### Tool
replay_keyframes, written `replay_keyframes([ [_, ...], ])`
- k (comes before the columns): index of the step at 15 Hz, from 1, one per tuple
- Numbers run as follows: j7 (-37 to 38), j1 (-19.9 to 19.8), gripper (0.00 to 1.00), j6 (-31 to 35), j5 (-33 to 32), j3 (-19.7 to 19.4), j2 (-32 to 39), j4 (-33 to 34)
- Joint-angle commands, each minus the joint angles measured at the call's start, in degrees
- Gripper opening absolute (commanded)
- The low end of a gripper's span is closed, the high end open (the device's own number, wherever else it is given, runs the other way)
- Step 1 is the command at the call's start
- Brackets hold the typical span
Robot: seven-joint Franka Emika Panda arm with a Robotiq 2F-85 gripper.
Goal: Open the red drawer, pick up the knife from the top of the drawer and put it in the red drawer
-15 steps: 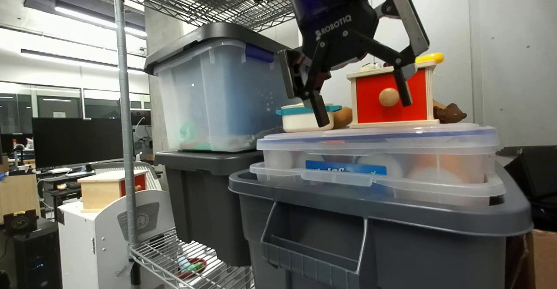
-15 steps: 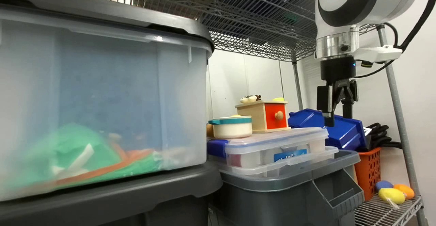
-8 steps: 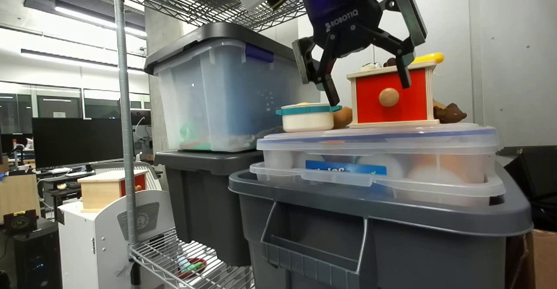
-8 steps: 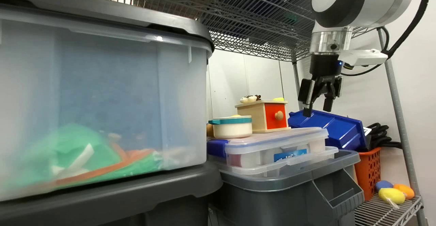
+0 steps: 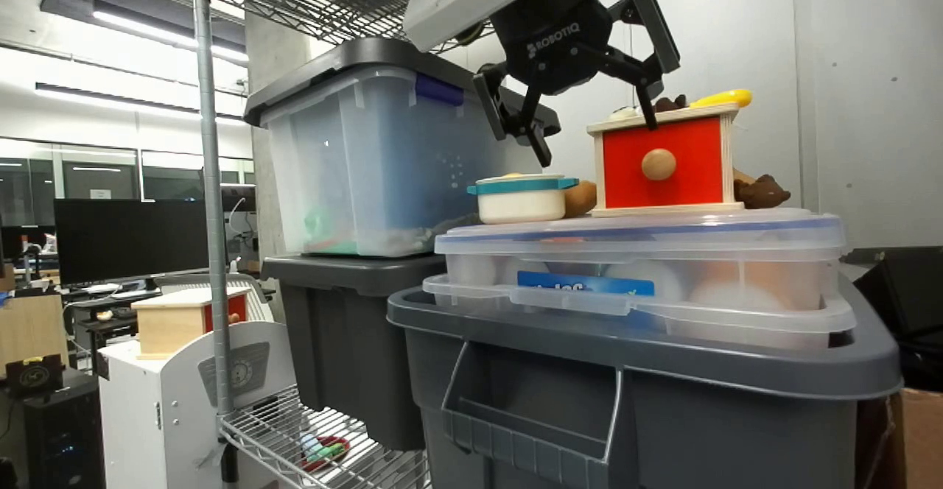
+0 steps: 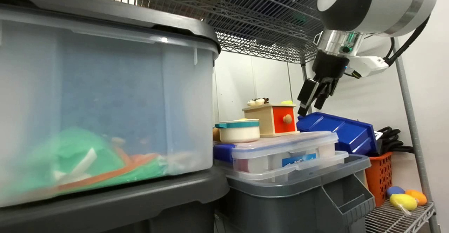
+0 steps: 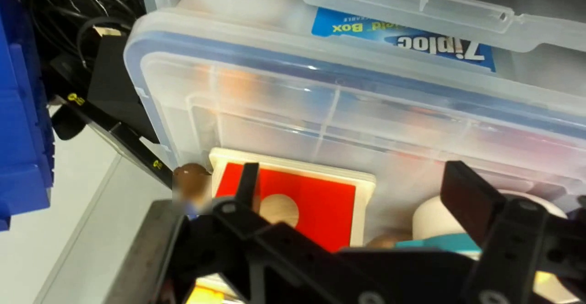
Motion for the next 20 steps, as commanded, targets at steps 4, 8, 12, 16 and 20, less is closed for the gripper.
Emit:
replay_keyframes([
  [4,-7.5,1.9,1.0,1.83,6.56,-1.12,-0.99,-1.45],
  [8,5.17,-3.25,1.0,0.34,-4.17,0.03,1.74,-0.59],
  [12,21.39,-7.81,1.0,-2.17,-19.6,0.75,3.24,0.83],
  [16,29.18,-7.42,1.0,-7.05,-24.62,0.79,2.57,2.17],
  [20,33.71,-7.08,1.0,-12.28,-27.97,1.94,1.33,3.14],
])
